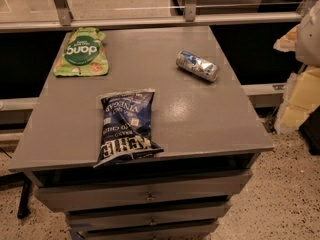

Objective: Pick blue chip bag

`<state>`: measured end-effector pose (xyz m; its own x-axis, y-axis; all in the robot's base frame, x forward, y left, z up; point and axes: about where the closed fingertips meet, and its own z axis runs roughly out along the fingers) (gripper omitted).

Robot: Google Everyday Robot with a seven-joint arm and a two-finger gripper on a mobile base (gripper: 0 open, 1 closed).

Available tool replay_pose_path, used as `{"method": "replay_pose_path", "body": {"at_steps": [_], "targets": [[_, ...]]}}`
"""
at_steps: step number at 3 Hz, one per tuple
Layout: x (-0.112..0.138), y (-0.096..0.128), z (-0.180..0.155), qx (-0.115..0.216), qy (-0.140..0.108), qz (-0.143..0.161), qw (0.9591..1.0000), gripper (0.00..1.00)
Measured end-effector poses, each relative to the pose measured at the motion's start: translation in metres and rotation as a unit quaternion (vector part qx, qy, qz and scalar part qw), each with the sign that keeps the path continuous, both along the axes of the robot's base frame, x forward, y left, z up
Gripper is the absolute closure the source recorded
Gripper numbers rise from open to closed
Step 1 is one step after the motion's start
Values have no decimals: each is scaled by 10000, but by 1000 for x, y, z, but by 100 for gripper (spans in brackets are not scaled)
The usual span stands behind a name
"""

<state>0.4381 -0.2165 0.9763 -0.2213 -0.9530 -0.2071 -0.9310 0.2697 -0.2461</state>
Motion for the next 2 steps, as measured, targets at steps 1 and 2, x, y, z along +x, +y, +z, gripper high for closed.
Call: {"method": "replay_pose_path", "body": {"at_steps": [1, 2], "targets": [[0, 1, 1, 16, -20, 1, 10000, 0], [0, 25, -7, 445, 30, 1, 9990, 0]]}}
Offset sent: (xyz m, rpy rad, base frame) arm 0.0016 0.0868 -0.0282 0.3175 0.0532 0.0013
